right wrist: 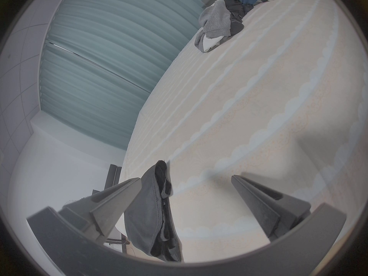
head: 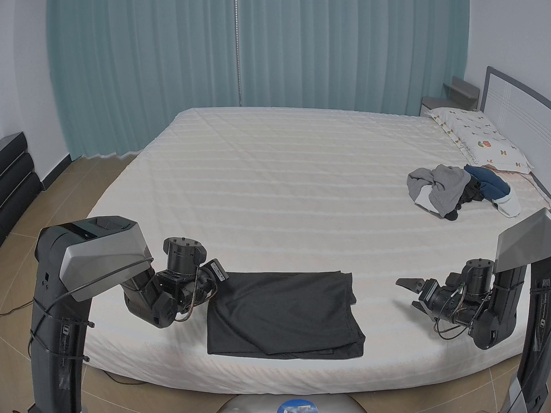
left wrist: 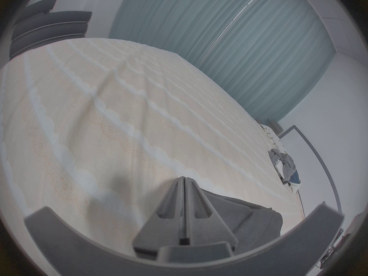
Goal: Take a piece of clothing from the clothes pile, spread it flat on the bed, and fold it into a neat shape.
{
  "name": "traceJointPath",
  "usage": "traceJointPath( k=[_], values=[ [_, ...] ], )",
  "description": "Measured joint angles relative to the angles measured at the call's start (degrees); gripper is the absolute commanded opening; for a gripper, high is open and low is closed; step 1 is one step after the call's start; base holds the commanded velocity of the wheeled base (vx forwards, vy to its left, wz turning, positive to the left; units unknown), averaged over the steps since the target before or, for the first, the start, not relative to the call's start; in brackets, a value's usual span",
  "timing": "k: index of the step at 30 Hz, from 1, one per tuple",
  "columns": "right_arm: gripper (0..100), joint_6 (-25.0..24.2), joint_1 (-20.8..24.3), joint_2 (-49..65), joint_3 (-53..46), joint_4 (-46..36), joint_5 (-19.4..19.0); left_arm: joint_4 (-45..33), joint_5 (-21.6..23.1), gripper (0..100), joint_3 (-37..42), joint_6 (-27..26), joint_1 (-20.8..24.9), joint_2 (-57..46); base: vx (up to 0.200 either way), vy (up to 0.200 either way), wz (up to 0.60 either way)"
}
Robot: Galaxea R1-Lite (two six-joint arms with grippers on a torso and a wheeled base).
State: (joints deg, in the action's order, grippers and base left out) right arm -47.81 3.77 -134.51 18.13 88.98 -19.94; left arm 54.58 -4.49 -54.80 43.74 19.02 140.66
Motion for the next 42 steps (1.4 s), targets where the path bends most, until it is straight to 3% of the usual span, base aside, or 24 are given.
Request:
traceJointPath(
  k=[6, 19, 20, 33, 42],
  values=[
    [100, 0.0, 0.0, 0.0, 0.0, 0.0, 0.0, 0.1, -2.2, 0, -0.2, 0.2, -0.5, 0.2, 0.000, 0.000, 0.00],
    [100, 0.0, -0.3, 0.1, 0.0, 0.0, 0.0, 0.2, -2.6, 0, -0.2, 1.0, -1.3, 0.2, 0.000, 0.000, 0.00],
    [100, 0.0, -0.3, 0.1, 0.0, 0.0, 0.0, 0.2, -2.6, 100, -0.2, 1.0, -1.3, 0.2, 0.000, 0.000, 0.00],
    [100, 1.3, -1.1, 2.4, 2.7, -0.1, 0.7, 0.3, -2.6, 100, 2.4, 1.1, -2.4, -3.9, 0.000, 0.000, 0.00],
    [100, 8.0, -3.2, 13.5, -1.8, -0.7, 1.0, 0.5, -3.5, 100, 8.2, 0.2, -3.4, -16.2, 0.000, 0.000, 0.00]
  ],
)
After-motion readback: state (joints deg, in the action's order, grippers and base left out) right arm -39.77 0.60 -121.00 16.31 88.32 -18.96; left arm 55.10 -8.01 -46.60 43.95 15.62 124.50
